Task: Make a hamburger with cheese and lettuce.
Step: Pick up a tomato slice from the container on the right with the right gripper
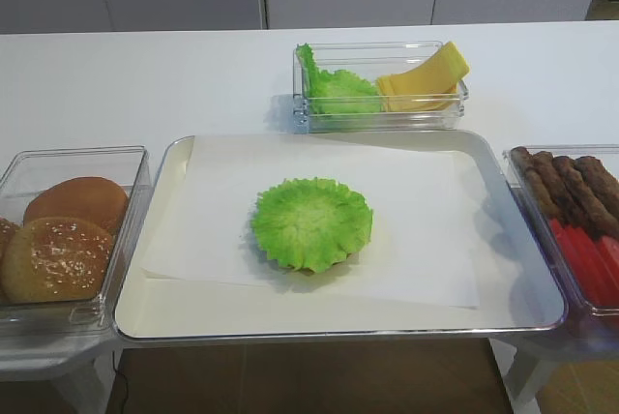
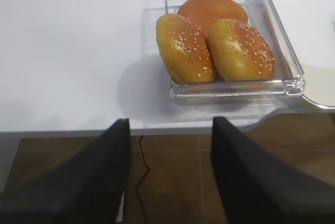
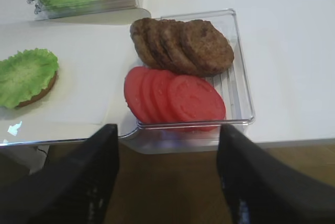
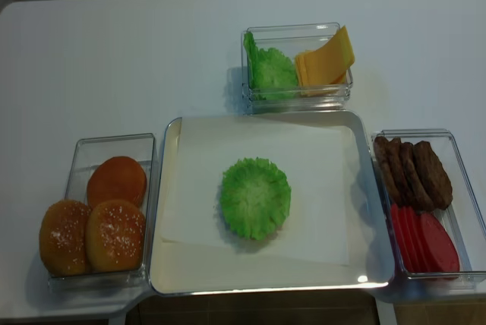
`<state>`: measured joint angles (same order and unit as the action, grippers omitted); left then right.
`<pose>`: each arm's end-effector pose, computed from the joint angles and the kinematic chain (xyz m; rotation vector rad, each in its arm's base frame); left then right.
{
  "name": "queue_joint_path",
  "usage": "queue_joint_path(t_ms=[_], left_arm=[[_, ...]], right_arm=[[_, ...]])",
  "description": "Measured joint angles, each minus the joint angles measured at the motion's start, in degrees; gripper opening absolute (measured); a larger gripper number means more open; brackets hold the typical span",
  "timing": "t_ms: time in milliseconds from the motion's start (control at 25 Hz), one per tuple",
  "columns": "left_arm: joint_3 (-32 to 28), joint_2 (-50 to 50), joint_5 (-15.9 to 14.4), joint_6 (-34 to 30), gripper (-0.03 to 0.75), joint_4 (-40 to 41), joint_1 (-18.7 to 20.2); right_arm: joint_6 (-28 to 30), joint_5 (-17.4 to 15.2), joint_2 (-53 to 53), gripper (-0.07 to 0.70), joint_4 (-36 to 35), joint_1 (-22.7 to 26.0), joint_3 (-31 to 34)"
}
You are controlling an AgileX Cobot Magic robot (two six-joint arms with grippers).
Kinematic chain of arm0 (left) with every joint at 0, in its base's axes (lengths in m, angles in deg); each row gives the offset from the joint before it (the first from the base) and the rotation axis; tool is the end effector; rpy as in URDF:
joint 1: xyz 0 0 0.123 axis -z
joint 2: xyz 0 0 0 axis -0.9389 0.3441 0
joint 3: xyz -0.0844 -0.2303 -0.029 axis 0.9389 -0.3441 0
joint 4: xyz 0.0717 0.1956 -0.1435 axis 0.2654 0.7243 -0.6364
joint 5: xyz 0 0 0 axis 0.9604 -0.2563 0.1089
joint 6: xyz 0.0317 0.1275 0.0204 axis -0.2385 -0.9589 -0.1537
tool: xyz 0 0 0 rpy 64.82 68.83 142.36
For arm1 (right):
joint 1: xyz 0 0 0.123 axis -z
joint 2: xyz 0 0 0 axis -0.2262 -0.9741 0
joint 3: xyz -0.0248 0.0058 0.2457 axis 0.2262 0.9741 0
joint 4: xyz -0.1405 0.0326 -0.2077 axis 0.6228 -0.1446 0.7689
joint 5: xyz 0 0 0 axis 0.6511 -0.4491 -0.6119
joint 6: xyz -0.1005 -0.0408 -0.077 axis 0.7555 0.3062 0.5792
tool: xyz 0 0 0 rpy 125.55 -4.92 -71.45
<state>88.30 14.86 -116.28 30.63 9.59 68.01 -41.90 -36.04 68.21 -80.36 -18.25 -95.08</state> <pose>0.0629 0.0052 0.2430 -0.1321 2.1540 -0.0002 0.0710 0.0217 0.2786 0.0142 2.1317 0.2741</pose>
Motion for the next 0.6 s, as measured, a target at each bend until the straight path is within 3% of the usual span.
queue_joint_path(t_ms=[600], left_arm=[[0.0, 0.0, 0.0, 0.0, 0.370, 0.0, 0.0]], right_arm=[[-0.3, 0.6, -30.7, 0.447, -1.4, 0.0, -16.4]])
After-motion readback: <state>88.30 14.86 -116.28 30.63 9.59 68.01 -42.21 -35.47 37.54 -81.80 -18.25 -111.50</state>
